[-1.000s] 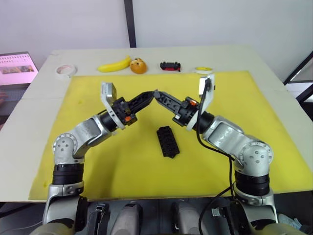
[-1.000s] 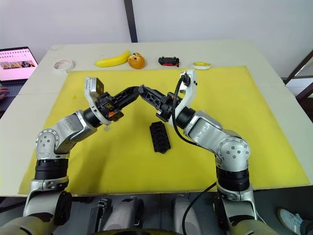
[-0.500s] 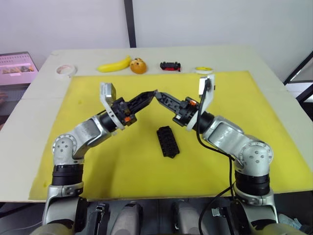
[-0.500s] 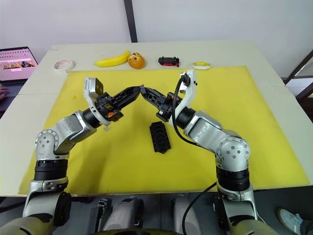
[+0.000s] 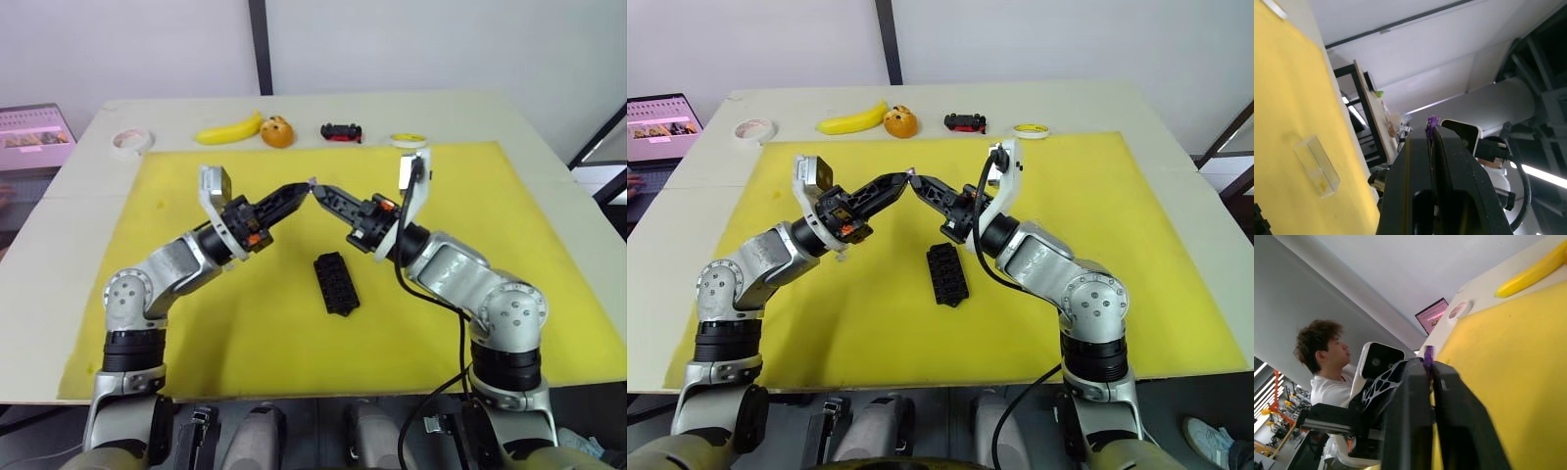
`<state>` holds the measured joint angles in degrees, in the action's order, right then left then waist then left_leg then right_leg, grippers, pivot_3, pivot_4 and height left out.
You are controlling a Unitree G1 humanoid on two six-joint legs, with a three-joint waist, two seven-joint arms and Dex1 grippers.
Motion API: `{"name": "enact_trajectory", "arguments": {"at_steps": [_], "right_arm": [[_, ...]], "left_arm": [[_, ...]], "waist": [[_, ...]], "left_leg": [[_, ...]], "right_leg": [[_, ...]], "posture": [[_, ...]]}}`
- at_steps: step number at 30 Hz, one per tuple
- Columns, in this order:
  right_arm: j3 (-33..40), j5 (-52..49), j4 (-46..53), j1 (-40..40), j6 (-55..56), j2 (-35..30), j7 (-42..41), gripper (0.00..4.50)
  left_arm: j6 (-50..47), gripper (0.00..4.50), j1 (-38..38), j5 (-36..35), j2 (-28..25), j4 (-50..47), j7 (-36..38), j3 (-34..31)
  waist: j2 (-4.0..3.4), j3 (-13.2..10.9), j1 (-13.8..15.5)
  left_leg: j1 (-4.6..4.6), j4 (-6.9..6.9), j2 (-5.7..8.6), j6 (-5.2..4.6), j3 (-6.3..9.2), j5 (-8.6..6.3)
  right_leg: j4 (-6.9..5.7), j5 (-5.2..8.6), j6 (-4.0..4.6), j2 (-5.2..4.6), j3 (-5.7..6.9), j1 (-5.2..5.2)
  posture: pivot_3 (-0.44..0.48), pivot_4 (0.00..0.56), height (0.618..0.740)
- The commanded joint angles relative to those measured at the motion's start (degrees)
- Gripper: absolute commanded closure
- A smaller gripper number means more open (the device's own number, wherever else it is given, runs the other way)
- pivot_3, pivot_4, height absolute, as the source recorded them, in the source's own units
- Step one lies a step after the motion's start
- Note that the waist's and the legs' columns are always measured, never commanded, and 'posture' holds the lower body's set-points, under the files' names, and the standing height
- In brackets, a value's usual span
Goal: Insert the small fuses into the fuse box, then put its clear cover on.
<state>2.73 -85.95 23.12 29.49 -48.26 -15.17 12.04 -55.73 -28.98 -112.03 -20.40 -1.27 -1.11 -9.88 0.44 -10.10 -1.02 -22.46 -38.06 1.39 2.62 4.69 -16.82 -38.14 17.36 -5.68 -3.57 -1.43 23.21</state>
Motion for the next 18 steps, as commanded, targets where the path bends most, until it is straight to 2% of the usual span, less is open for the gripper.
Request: {"name": "enact_trajectory", "arguments": {"at_steps": [1,12,13,15,18], "right_arm": [[0.06,-2.44,1.48,1.97,0.32,0.06,-0.70,4.48],[0.57,-7.45,1.93,1.91,0.81,-0.21,0.78,4.48],[0.79,-8.74,1.94,1.79,0.91,-0.34,1.02,4.50],[1.04,-10.46,2.05,1.63,1.06,-0.70,1.39,4.50],[1.88,-14.39,2.11,1.46,1.09,-2.87,2.37,4.50]], "left_arm": [[-0.15,4.50,0.19,-0.38,-0.45,-1.04,-0.31,0.70],[-1.82,4.50,1.10,0.03,-2.14,-1.79,0.75,1.65],[-1.89,3.85,1.06,-0.14,-2.50,-1.71,1.04,1.46],[-2.17,3.10,1.00,-0.11,-3.17,-1.80,1.62,1.27],[-6.02,1.65,0.74,2.49,-8.50,-2.30,5.91,0.47]], "waist": [[0.00,0.00,0.00],[-0.01,0.00,-0.03],[0.00,0.00,-0.01],[0.00,0.00,-0.02],[-0.01,-0.01,-0.18]], "left_leg": [[0.00,0.00,0.00,0.00,0.00,0.00],[0.00,0.00,-0.01,0.00,0.00,0.00],[0.00,0.00,-0.01,-0.01,0.00,-0.01],[0.00,0.00,-0.01,-0.02,0.00,-0.01],[0.00,0.01,-0.01,-0.02,0.01,-0.01]], "right_leg": [[0.00,0.00,0.00,0.00,0.00,0.00],[0.00,0.00,0.00,0.00,0.00,0.00],[0.01,0.00,0.00,0.00,0.00,0.00],[0.01,0.00,0.00,0.00,0.00,-0.01],[0.01,0.00,0.00,0.01,0.00,0.00]], "posture": [[0.000,0.150,0.740],[0.000,0.150,0.740],[0.000,0.150,0.740],[0.000,0.150,0.740],[0.000,0.150,0.740]]}}
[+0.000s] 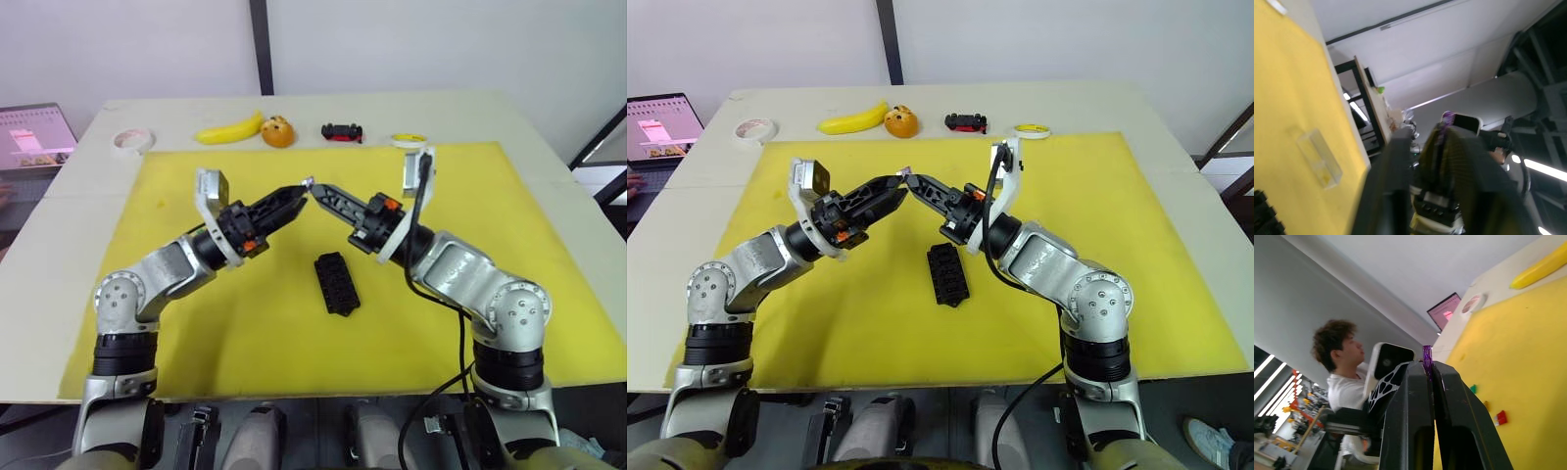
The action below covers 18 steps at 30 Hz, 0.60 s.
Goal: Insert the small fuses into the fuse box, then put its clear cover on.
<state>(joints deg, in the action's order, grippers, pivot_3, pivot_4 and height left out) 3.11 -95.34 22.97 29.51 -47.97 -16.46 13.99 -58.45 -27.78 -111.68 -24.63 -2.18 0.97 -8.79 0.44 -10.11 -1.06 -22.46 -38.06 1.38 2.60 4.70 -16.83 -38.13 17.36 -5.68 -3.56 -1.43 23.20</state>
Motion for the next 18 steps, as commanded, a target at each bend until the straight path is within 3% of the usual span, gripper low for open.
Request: {"name": "enact_trajectory", "arguments": {"at_steps": [1,3,7,9,11,15,18], "right_arm": [[1.59,-6.01,2.22,1.44,0.91,-2.31,0.68,4.50],[1.76,-7.72,2.12,1.66,0.09,-5.16,0.25,4.50],[1.06,-2.71,4.47,3.32,-7.86,-18.36,-10.68,4.50],[0.60,-1.67,4.59,3.67,-8.45,-21.01,-13.74,4.50],[0.15,0.21,4.10,5.29,-10.92,-24.77,-18.06,4.50],[-8.56,22.61,11.76,7.97,-11.22,-37.90,-37.99,4.50],[-15.77,37.93,14.98,7.05,-4.40,-43.51,-48.84,4.50]], "left_arm": [[-4.28,1.07,-0.54,2.85,-5.76,-1.49,5.38,-0.75],[-7.05,0.12,-1.05,5.96,-10.05,-1.89,10.90,-1.18],[-7.72,0.04,-2.58,23.34,-21.08,-6.08,30.02,0.95],[-6.27,0.04,-2.68,28.39,-23.00,-6.96,36.27,2.23],[-0.56,0.04,-1.67,39.06,-27.25,-11.06,47.07,6.26],[19.98,0.04,1.28,62.57,-32.92,-15.46,65.14,16.29],[29.90,0.04,1.90,72.33,-30.85,-14.71,67.74,19.29]], "waist": [[-0.02,-0.01,-0.22],[-0.05,-0.03,-0.24],[-0.15,-0.23,-0.08],[-0.15,-0.23,0.00],[-0.14,-0.27,-0.05],[-0.31,-0.40,0.09],[-0.29,-0.42,0.29]], "left_leg": [[0.00,0.02,0.00,0.00,-0.01,0.00],[0.00,0.05,-0.01,0.00,-0.01,0.00],[-0.05,0.07,0.12,-0.02,-0.03,-0.01],[-0.03,0.11,0.12,-0.04,-0.03,-0.02],[-0.03,0.12,-0.03,-0.04,-0.02,-0.02],[-0.05,0.18,-0.01,-0.04,-0.16,-0.02],[-0.06,0.23,-0.13,-0.05,-0.08,-0.03]], "right_leg": [[0.00,0.00,0.00,0.02,0.00,0.01],[0.00,0.01,0.01,0.05,-0.01,0.02],[0.05,0.02,0.03,0.14,-0.01,0.05],[0.09,0.03,0.04,0.17,-0.01,0.02],[0.09,0.03,0.04,0.20,0.00,0.01],[0.17,0.03,0.05,0.15,-0.08,0.09],[0.27,0.04,0.06,0.24,-0.02,0.07]], "posture": [[0.000,0.150,0.740],[0.000,0.150,0.740],[0.000,0.150,0.740],[0.000,0.150,0.740],[0.000,0.150,0.740],[0.000,0.150,0.740],[0.000,0.150,0.740]]}}
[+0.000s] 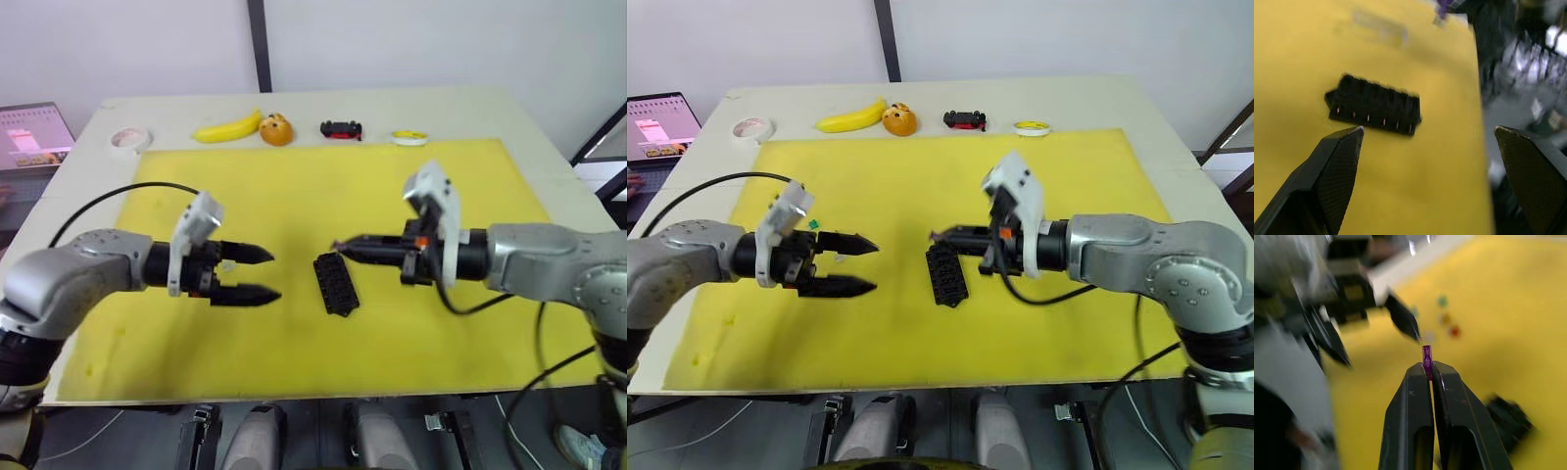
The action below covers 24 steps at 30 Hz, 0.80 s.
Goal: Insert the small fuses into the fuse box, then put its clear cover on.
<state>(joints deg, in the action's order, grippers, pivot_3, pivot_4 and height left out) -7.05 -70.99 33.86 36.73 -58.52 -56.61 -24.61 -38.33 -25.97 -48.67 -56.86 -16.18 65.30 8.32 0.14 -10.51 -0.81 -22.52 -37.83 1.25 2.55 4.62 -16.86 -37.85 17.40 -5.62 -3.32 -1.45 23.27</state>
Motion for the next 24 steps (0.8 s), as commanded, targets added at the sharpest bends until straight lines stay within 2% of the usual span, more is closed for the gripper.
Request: {"name": "enact_trajectory", "arguments": {"at_steps": [1,6,12,24], "right_arm": [[-8.03,18.91,4.80,-0.82,9.30,-4.84,-13.68,4.50],[-12.83,33.50,3.26,-2.39,18.07,-4.96,-21.99,4.50],[-16.26,45.41,-0.50,-2.45,24.99,-2.48,-27.82,4.50],[-15.61,52.56,-5.12,-2.20,27.02,1.85,-35.35,4.50]], "left_arm": [[11.99,0.04,0.07,11.72,2.49,-0.61,3.42,2.89],[19.36,0.04,1.61,19.53,6.76,-1.41,3.50,4.42],[19.25,0.04,2.67,21.88,11.68,-1.34,0.88,3.68],[19.79,0.04,2.12,25.26,14.24,-2.58,1.36,4.60]], "waist": [[0.03,-0.02,0.05],[0.19,-0.13,0.01],[0.18,-0.14,0.07],[0.18,-0.14,0.09]], "left_leg": [[-0.01,0.01,-0.05,0.00,0.01,0.00],[-0.12,-0.14,0.02,-0.04,-0.04,-0.02],[-0.12,-0.16,-0.01,-0.05,0.00,-0.03],[-0.11,-0.19,0.02,-0.05,0.01,-0.03]], "right_leg": [[0.00,0.00,0.00,-0.03,0.00,0.00],[0.01,-0.02,-0.04,-0.21,0.02,0.01],[-0.05,-0.03,-0.05,-0.24,0.06,0.02],[-0.07,-0.03,-0.05,-0.23,0.08,0.00]], "posture": [[0.000,0.150,0.740],[0.000,0.150,0.740],[0.000,0.150,0.740],[0.000,0.150,0.740]]}}
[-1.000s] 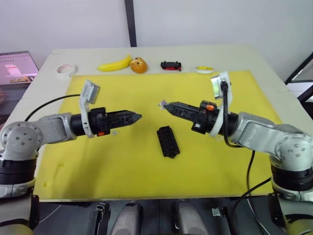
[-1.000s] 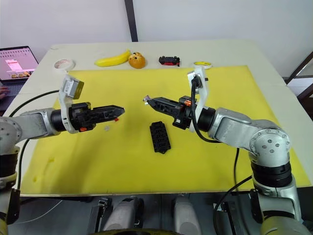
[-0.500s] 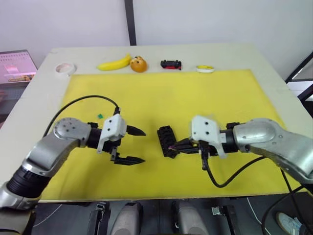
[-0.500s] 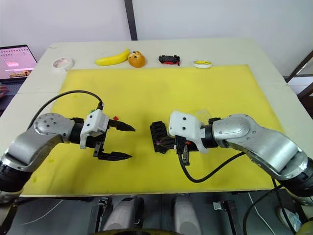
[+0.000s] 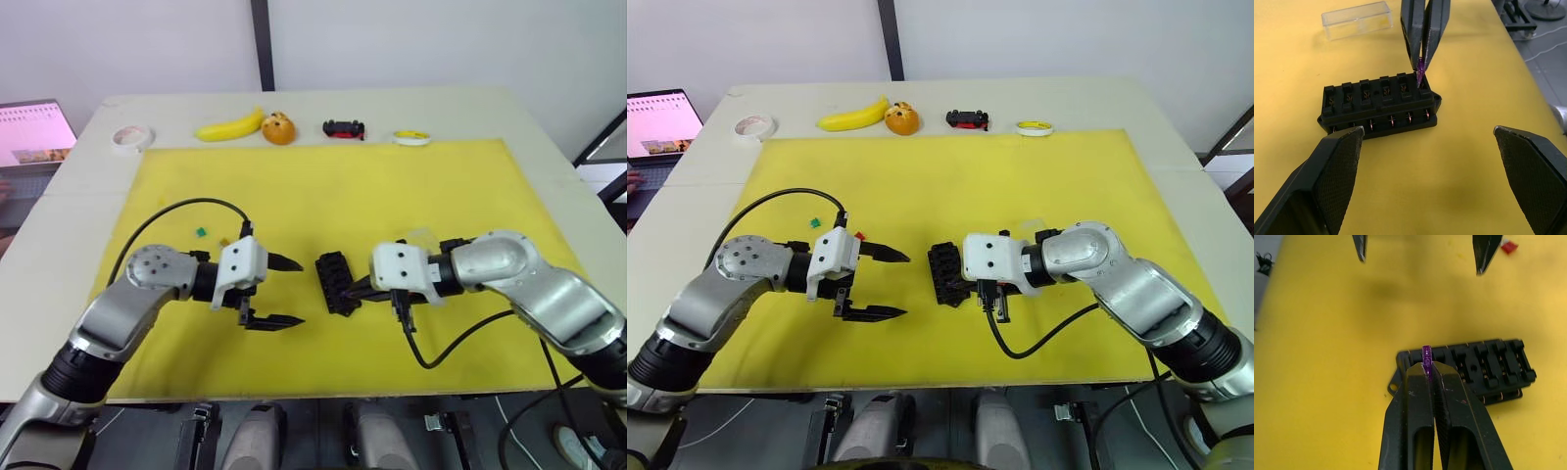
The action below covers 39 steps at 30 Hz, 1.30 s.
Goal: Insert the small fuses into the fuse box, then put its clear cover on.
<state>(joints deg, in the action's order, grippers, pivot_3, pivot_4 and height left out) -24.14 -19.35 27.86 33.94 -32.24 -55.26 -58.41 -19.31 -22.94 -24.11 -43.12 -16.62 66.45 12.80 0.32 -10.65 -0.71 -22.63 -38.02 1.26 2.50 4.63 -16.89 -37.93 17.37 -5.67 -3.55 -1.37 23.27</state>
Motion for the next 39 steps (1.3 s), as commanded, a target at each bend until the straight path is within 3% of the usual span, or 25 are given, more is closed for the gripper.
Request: {"name": "enact_trajectory", "arguments": {"at_steps": [1,12,39], "right_arm": [[1.59,1.16,0.84,0.51,0.63,0.72,-1.92,4.50],[3.39,0.67,1.72,1.22,-1.99,1.67,-5.14,4.50],[2.82,7.89,-1.00,1.05,3.19,3.67,-9.81,4.50]], "left_arm": [[1.04,0.04,-1.11,1.07,0.87,-2.08,0.18,0.17],[1.81,0.04,-1.75,3.82,2.61,-1.86,0.55,1.13],[1.85,0.04,-1.27,4.39,3.04,-2.19,0.77,0.95]], "waist": [[0.00,0.00,-0.01],[0.00,0.00,-0.04],[0.00,0.00,-0.04]], "left_leg": [[0.00,0.00,0.00,0.00,0.00,0.00],[0.02,-0.05,0.01,0.00,0.01,0.00],[0.03,-0.12,0.03,0.01,0.01,0.00]], "right_leg": [[-0.01,0.00,0.00,0.00,0.00,0.00],[-0.08,0.00,0.00,0.01,0.01,-0.01],[-0.16,0.00,0.00,0.02,0.02,-0.02]], "posture": [[0.000,0.150,0.740],[0.000,0.150,0.740],[0.000,0.150,0.740]]}}
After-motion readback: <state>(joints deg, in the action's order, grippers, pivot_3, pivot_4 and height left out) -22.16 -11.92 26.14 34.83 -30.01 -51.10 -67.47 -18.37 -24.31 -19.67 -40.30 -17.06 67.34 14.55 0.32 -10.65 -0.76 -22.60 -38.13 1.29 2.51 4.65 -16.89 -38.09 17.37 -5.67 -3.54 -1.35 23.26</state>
